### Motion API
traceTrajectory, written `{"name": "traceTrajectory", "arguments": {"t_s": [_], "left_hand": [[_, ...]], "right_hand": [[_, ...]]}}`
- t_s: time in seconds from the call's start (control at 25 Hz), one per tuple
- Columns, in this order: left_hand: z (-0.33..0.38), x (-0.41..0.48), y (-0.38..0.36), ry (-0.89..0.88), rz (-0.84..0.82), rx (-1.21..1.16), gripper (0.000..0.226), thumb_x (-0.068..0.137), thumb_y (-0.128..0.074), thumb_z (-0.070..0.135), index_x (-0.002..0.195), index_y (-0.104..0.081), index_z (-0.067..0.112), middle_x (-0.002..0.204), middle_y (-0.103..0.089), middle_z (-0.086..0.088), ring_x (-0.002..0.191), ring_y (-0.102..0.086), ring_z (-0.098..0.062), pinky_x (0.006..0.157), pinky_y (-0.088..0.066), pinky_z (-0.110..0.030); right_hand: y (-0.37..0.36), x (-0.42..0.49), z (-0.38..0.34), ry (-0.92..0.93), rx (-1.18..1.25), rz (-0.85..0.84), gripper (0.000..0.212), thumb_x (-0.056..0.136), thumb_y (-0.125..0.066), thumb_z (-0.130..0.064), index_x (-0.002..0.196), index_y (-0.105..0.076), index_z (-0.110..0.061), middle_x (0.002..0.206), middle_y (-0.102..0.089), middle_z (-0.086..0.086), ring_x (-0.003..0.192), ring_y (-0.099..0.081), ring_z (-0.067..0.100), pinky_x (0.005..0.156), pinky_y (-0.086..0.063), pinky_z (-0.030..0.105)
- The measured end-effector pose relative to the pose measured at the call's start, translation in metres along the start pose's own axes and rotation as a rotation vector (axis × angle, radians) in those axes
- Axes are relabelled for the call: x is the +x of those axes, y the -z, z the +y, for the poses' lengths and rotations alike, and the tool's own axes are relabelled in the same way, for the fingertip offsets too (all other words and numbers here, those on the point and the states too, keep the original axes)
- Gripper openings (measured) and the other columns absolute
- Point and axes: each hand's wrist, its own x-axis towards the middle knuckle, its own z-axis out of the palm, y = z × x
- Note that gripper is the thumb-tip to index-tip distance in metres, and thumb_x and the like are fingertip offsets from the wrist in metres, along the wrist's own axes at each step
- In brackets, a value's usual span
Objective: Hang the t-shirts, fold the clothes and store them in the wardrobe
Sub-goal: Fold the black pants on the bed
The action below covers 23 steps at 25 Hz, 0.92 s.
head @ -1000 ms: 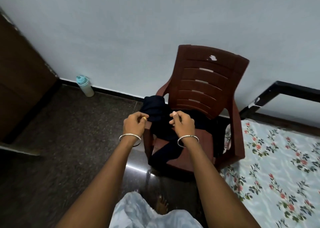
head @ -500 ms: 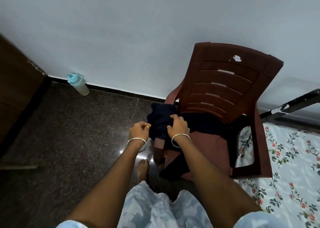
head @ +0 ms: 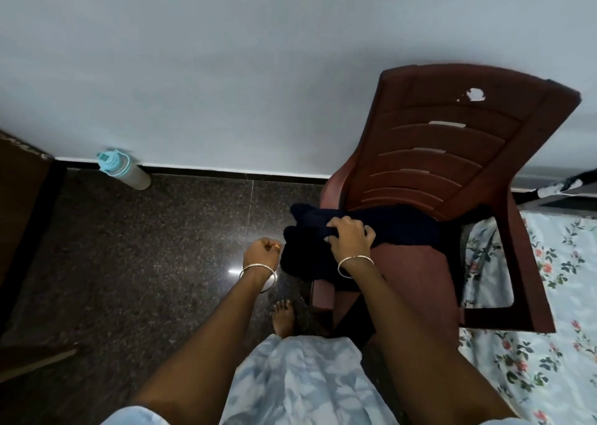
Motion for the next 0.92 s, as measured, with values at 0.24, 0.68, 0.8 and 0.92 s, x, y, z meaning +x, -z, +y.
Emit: {"name": "traceTrajectory", "arguments": {"t_s": [0.24,0.68,0.8,0.92], "left_hand": [[0.076,-0.06,0.016,0.548,-0.269,-0.589,0.066,0.086,-0.058,0.065,0.112,-0.06,0.005,0.106,-0.066,-0.016,0.101,-0.062,-0.037,0.084,-0.053,-0.048],[0.164,-0.191,0.036,0.013,-0.417,-0.992,0.025,0.088,-0.06,0.024,0.105,-0.069,0.008,0.096,-0.073,-0.012,0.082,-0.071,-0.027,0.073,-0.057,-0.035],[0.187,-0.254,0.035,-0.249,-0.492,-0.943,0.022,0.085,-0.057,0.01,0.102,-0.068,0.002,0.091,-0.07,-0.015,0.079,-0.068,-0.029,0.073,-0.059,-0.035],[0.206,-0.327,0.022,-0.509,-0.487,-0.747,0.012,0.07,-0.064,0.002,0.081,-0.064,0.003,0.074,-0.066,-0.011,0.068,-0.064,-0.027,0.063,-0.055,-0.03]], "right_hand": [[0.058,-0.041,-0.007,0.134,1.104,-0.155,0.005,0.098,-0.055,-0.012,0.099,-0.059,-0.009,0.091,-0.063,0.003,0.088,-0.059,0.013,0.08,-0.046,0.027],[0.181,-0.163,0.01,0.355,1.31,-0.453,0.03,0.054,-0.057,-0.02,0.078,-0.055,-0.002,0.076,-0.062,0.01,0.069,-0.058,0.014,0.064,-0.045,0.025],[0.201,-0.193,0.029,0.441,1.176,-0.5,0.035,0.069,-0.058,-0.026,0.091,-0.059,0.001,0.09,-0.069,0.023,0.09,-0.064,0.03,0.085,-0.047,0.032],[0.227,-0.225,0.042,0.391,1.176,-0.273,0.035,0.08,-0.07,-0.033,0.095,-0.062,-0.003,0.085,-0.068,0.028,0.078,-0.067,0.034,0.079,-0.05,0.041]]}}
